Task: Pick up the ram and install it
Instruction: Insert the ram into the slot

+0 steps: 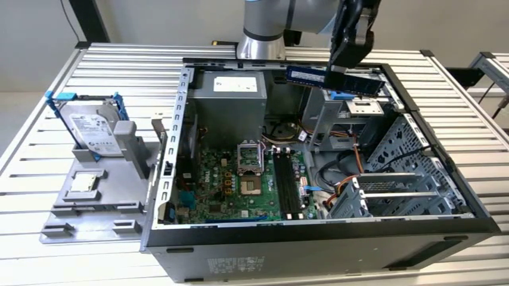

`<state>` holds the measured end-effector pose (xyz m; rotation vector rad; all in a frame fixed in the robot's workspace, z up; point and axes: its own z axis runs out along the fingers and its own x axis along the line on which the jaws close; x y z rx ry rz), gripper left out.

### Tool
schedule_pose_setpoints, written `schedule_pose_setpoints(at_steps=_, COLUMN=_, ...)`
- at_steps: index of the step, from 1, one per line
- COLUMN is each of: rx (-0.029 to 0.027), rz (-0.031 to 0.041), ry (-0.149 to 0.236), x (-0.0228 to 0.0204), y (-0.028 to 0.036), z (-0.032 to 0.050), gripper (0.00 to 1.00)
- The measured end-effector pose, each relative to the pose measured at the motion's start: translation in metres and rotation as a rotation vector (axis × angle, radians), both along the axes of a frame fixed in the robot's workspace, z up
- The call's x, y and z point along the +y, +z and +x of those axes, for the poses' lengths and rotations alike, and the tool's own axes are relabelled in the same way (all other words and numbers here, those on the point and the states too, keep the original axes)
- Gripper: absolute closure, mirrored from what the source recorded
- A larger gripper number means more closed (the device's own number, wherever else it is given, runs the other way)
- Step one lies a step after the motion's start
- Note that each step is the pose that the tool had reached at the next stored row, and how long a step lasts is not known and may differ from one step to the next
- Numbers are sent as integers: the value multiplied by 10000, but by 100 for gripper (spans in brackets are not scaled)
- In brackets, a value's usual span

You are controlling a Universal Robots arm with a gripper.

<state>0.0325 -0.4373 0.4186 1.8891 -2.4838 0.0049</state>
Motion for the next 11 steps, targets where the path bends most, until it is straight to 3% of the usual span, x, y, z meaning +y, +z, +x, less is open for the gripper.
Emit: schedule_pose_setpoints(at_steps=11, rx=0, rz=0, ry=-1983, x=0, y=0, z=0, gripper=100)
